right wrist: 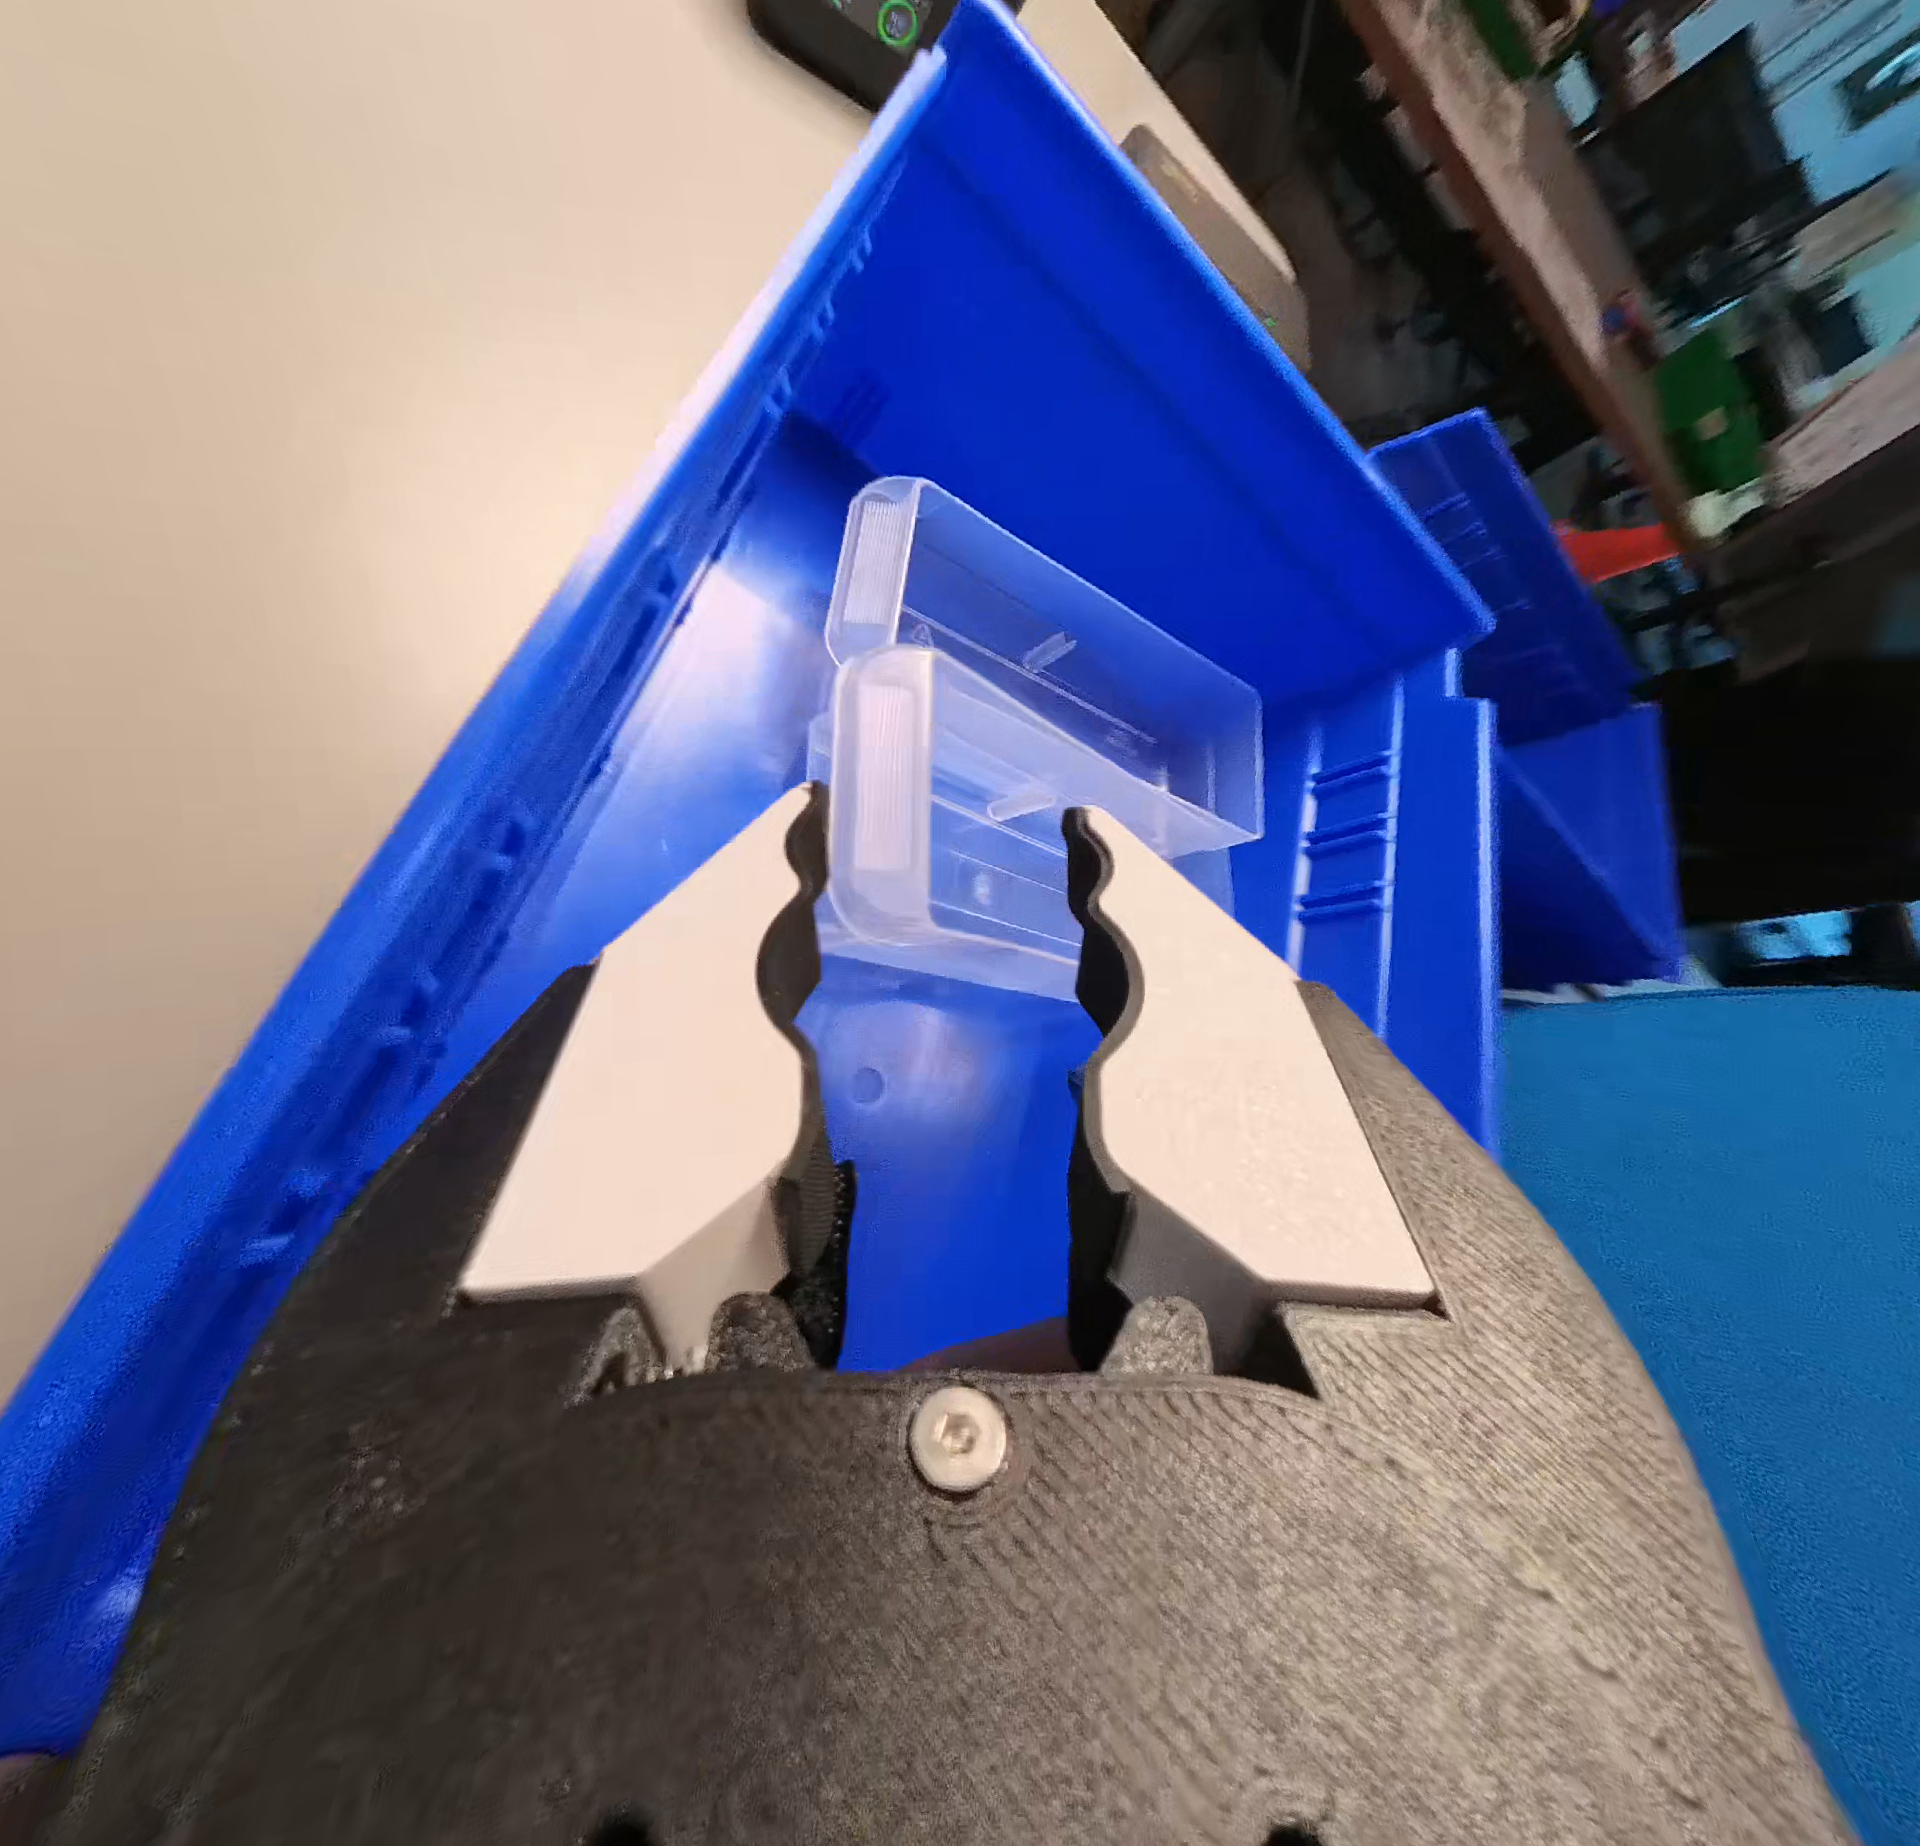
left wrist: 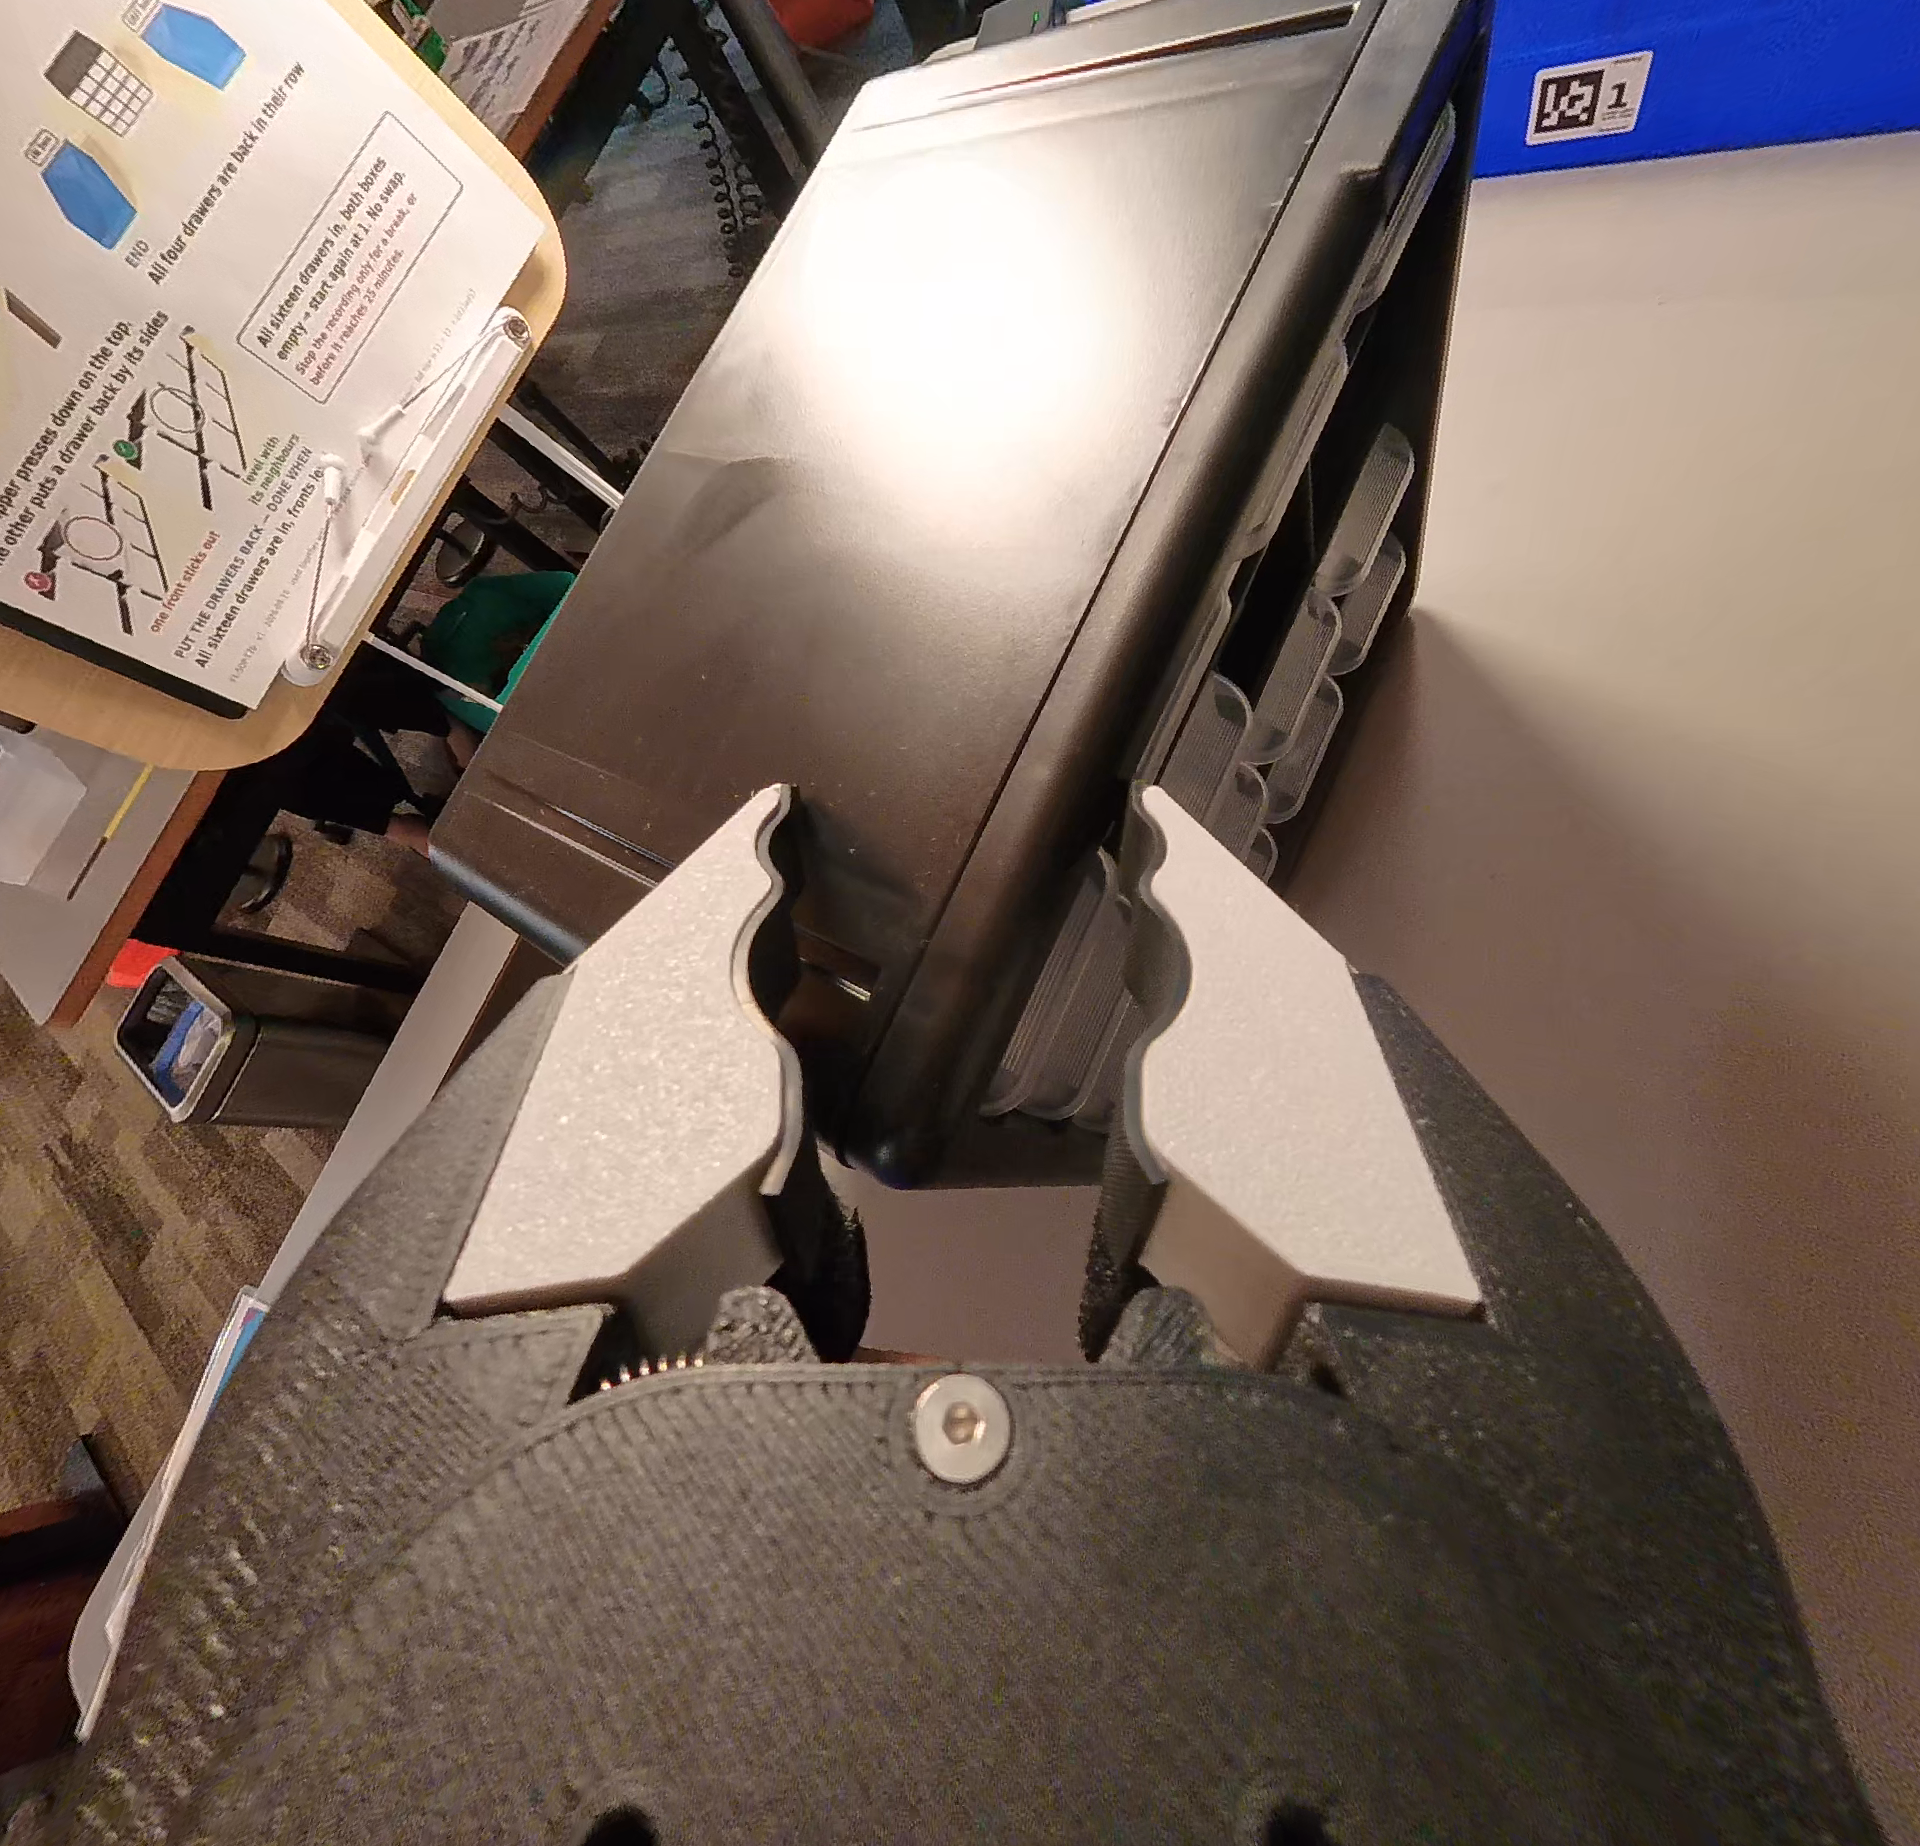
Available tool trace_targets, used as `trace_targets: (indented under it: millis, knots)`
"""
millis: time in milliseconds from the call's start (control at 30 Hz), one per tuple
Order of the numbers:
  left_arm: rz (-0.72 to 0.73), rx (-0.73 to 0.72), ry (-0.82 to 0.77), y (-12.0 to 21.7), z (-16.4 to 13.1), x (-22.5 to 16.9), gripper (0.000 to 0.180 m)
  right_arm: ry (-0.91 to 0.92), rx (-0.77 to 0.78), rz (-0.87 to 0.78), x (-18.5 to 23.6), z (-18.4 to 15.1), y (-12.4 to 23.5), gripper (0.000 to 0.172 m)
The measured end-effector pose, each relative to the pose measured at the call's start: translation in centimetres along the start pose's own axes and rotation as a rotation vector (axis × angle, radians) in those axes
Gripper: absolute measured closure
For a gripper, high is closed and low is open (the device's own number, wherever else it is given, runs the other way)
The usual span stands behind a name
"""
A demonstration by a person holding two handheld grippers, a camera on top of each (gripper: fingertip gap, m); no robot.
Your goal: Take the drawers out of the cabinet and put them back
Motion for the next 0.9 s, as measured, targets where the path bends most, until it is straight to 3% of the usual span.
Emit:
trace_targets:
  millis: [200, 333, 433, 567, 767, 900]
  knots:
    - [-0.001, -0.001, -0.001, 0.0, 0.0, 0.0, 0.119, -0.166, -0.033, 0.078, -1.7, 0.3, 0.6, 0.102]
    - [-0.003, -0.002, -0.001, 0.0, 0.0, 0.0, 0.116, -0.164, -0.127, -0.028, -2.6, 1.7, 3.3, 0.103]
    - [-0.004, -0.002, 0.0, 0.0, 0.0, 0.0, 0.117, -0.092, -0.266, -0.102, -1.3, 4.7, 6.6, 0.111]
    - [-0.005, -0.002, 0.001, 0.0, 0.0, 0.1, 0.119, 0.068, -0.499, -0.047, 4.2, 9.7, 9.7, 0.123]
    - [-0.002, 0.004, 0.01, 0.0, 0.0, 0.0, 0.117, 0.165, -0.843, 0.306, 15.7, 16.8, 10.0, 0.135]
    - [-0.002, 0.01, 0.024, 0.0, 0.1, 0.0, 0.116, 0.277, -0.938, 0.278, 21.3, 21.1, 8.5, 0.139]
Point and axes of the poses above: each gripper's, where its closed fingertips meet, y back along the fingers, z out of its top, x = y × z across the jaws, the point moved 9 cm from there along y, back along the fingers, and after that the axes turned 1 degree about y, right-handed, at the moved point
